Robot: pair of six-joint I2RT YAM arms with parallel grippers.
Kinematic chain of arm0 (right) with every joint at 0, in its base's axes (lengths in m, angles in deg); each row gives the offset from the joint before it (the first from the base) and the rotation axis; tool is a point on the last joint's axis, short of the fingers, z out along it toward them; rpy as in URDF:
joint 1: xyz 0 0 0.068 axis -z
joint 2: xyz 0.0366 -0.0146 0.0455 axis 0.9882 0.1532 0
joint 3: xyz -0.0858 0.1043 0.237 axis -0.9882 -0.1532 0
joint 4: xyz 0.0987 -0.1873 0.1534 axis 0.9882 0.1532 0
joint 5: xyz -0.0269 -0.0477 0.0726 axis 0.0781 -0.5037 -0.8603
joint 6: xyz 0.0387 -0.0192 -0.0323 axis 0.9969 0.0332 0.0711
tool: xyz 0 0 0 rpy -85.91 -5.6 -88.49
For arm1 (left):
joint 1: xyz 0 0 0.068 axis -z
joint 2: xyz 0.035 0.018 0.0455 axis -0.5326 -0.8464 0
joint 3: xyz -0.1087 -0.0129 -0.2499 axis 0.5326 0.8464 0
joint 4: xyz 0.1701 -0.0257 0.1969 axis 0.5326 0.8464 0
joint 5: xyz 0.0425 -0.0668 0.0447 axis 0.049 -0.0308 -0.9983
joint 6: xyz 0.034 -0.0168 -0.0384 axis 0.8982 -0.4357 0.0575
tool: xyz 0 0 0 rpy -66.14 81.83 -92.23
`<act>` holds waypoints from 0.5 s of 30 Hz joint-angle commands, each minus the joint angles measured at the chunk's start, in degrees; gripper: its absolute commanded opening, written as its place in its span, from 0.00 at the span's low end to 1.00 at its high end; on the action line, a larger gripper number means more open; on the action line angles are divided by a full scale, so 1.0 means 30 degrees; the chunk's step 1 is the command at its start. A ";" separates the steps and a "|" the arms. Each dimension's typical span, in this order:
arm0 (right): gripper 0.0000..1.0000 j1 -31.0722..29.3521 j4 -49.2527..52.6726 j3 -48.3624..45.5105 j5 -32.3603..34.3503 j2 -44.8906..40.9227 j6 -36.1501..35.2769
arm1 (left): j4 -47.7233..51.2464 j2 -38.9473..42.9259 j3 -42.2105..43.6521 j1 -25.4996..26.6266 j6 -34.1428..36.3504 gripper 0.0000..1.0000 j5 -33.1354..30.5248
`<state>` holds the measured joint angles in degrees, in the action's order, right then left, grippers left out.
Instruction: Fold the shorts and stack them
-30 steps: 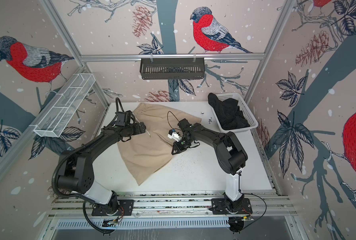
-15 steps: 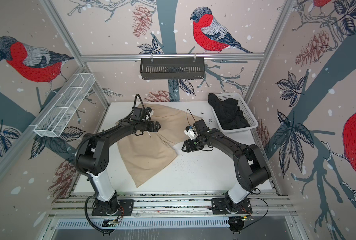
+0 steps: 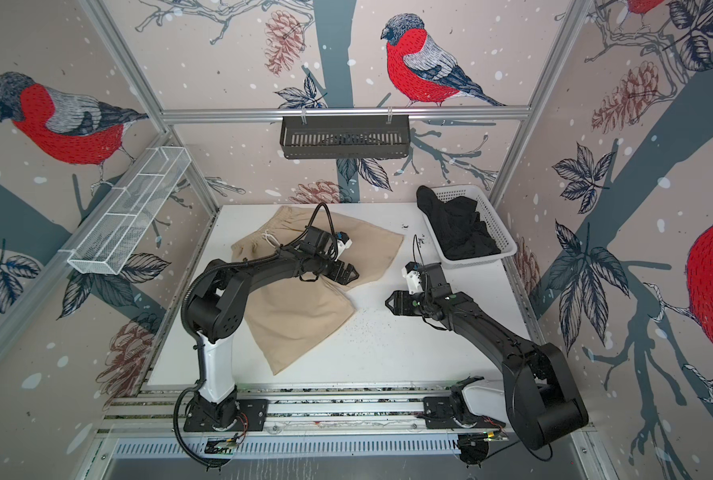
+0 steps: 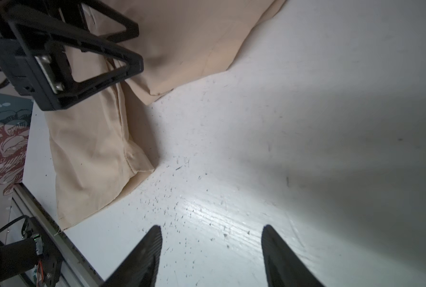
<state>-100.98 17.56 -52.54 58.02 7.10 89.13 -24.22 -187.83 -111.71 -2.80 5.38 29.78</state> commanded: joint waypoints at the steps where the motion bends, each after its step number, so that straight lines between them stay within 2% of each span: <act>1: 0.65 0.0015 -0.3548 -0.0149 -0.0303 0.0183 0.0289 | -0.0125 -0.0086 -0.0659 -0.0167 -0.0585 0.98 -0.0323; 5: 0.65 -0.0349 -0.6142 0.0362 -0.1103 0.2729 0.0032 | -0.0993 0.1713 0.0176 -0.0801 -0.1470 0.98 -0.0019; 15: 0.66 0.0134 -0.8524 0.2960 -0.1904 0.8030 0.0552 | -0.2036 0.5994 0.4267 -0.2137 -0.3397 0.98 -0.2595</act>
<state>-101.05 -4.32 -44.97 53.43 29.08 89.24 -27.85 -171.59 -101.29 -8.76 -2.75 24.58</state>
